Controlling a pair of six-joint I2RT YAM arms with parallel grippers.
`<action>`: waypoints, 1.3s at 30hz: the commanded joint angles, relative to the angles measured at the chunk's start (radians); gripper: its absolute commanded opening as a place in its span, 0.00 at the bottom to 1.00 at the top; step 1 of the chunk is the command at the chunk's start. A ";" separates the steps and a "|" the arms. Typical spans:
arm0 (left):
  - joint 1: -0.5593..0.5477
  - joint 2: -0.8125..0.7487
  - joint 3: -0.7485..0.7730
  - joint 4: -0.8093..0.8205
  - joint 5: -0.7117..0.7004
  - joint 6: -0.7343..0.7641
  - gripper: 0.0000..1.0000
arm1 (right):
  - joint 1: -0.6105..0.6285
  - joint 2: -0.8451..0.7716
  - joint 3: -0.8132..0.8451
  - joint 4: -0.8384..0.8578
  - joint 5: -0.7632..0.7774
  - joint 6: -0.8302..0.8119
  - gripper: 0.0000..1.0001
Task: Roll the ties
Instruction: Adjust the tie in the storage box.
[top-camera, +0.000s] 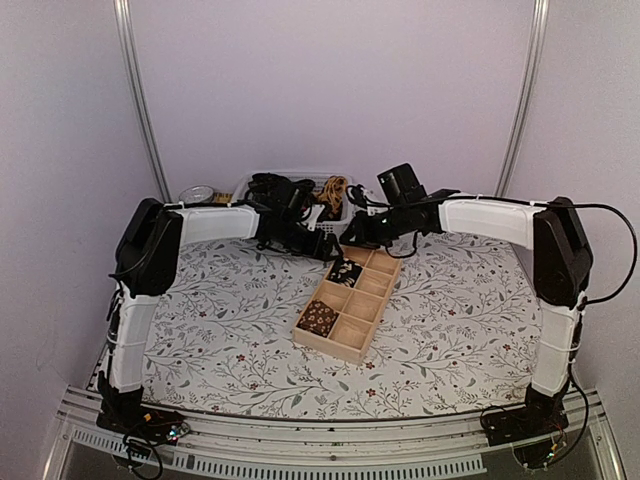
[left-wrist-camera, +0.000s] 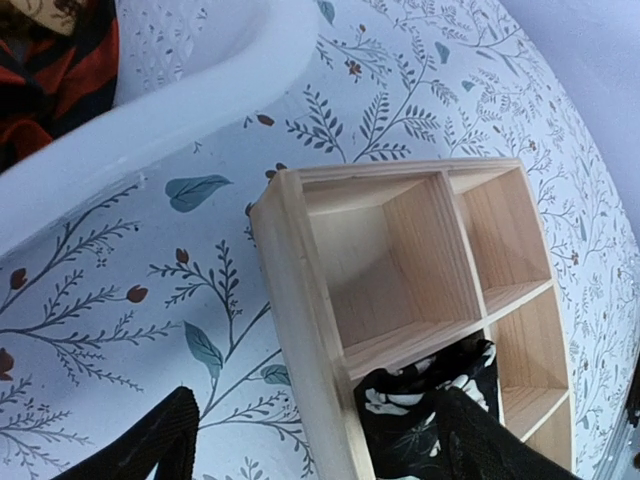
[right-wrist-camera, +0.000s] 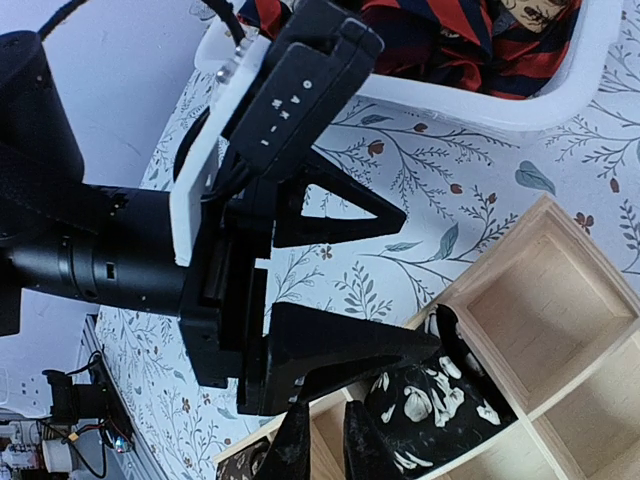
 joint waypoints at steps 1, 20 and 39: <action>0.018 -0.002 -0.015 0.027 0.001 0.002 0.77 | 0.009 0.129 0.047 0.012 -0.021 0.015 0.13; 0.018 0.087 0.034 -0.008 0.003 0.006 0.69 | 0.009 0.234 0.049 -0.044 0.092 0.028 0.12; 0.050 -0.109 0.038 -0.040 -0.041 0.016 0.87 | 0.010 0.191 0.097 -0.121 0.069 -0.024 0.13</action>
